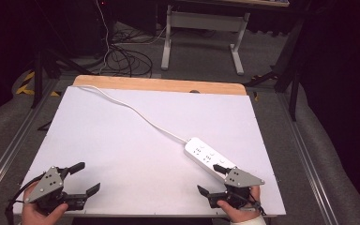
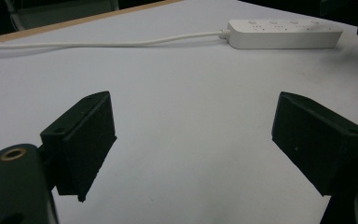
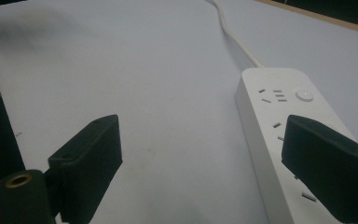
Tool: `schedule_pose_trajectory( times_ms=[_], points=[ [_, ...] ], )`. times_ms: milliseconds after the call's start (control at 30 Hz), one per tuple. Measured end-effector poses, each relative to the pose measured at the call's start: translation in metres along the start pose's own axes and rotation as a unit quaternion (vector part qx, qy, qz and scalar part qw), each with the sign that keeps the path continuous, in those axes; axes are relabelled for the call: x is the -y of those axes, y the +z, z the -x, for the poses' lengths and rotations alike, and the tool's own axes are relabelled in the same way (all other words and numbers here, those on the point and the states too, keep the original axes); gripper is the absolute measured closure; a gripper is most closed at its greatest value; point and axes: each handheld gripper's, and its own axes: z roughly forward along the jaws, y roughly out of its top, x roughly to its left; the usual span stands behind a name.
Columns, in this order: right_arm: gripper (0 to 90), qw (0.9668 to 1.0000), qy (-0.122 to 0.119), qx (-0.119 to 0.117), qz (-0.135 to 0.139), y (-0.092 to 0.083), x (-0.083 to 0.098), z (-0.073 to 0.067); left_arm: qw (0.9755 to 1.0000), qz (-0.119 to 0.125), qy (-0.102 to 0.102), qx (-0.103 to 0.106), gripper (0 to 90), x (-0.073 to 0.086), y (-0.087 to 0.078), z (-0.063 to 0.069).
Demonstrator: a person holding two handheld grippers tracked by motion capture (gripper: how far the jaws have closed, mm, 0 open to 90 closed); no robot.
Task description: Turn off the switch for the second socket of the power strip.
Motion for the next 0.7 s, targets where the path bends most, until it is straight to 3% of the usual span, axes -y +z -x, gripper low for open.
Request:
schedule_pose_trajectory(
  times_ms=[333,467,700],
  points=[
    [12.2,1.0000,0.000,-0.002,-0.001,-0.0002,-0.0016,0.0010,1.0000,0.002,-0.003,-0.008,14.0,0.0002,0.0003,-0.0005],
    [12.3,1.0000,-0.004,-0.001,-0.004,-0.0005,-0.0023,0.0003,0.9999,-0.006,0.010,-0.012,14.5,0.0002,-0.0004,0.0005],
    [12.7,1.0000,-0.008,0.000,-0.001,-0.0020,-0.0060,-0.0005,0.9999,-0.005,0.012,-0.008,15.3,0.0004,-0.0010,-0.0005]
  ],
)
